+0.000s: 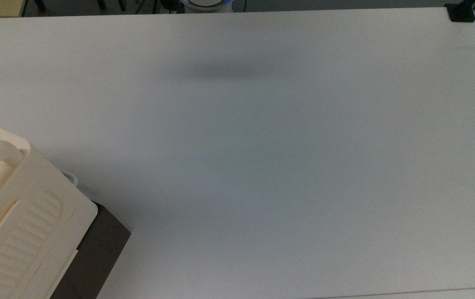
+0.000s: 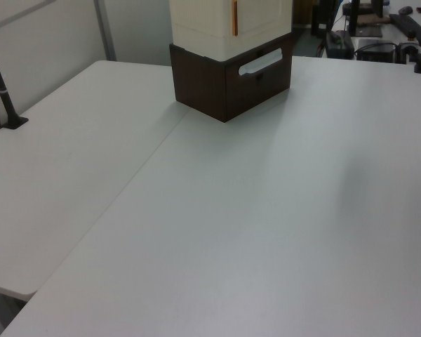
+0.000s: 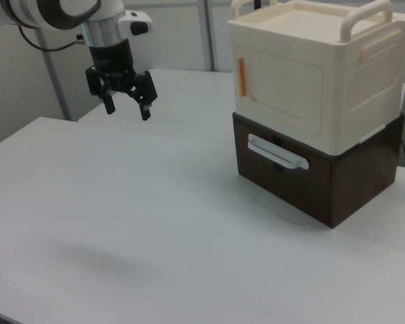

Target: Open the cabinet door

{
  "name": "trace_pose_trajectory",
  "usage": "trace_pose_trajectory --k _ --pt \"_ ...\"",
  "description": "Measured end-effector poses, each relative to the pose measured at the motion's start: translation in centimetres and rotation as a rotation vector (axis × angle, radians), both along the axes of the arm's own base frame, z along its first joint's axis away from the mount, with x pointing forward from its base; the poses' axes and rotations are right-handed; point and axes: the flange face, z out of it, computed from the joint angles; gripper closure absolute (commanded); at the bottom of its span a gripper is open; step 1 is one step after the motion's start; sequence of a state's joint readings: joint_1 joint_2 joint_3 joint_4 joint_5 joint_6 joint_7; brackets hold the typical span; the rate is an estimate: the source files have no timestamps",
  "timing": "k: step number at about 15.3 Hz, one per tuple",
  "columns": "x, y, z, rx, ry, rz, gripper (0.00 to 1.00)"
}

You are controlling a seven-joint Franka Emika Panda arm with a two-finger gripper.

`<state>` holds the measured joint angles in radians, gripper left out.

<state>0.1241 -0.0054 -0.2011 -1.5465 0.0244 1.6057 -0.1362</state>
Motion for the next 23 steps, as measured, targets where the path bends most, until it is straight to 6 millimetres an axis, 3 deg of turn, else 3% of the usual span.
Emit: trace_pose_trajectory --k 9,13,18,23 --pt "0.0 -0.2 0.0 0.0 -0.001 -0.003 0.0" --pt "0.0 -1.4 0.2 -0.002 -0.019 -0.013 0.0" --pt "2.6 -3.1 -0.4 -0.042 -0.144 -0.035 0.0" --pt "5.2 -6.6 -0.6 -0.08 -0.318 -0.091 0.32"
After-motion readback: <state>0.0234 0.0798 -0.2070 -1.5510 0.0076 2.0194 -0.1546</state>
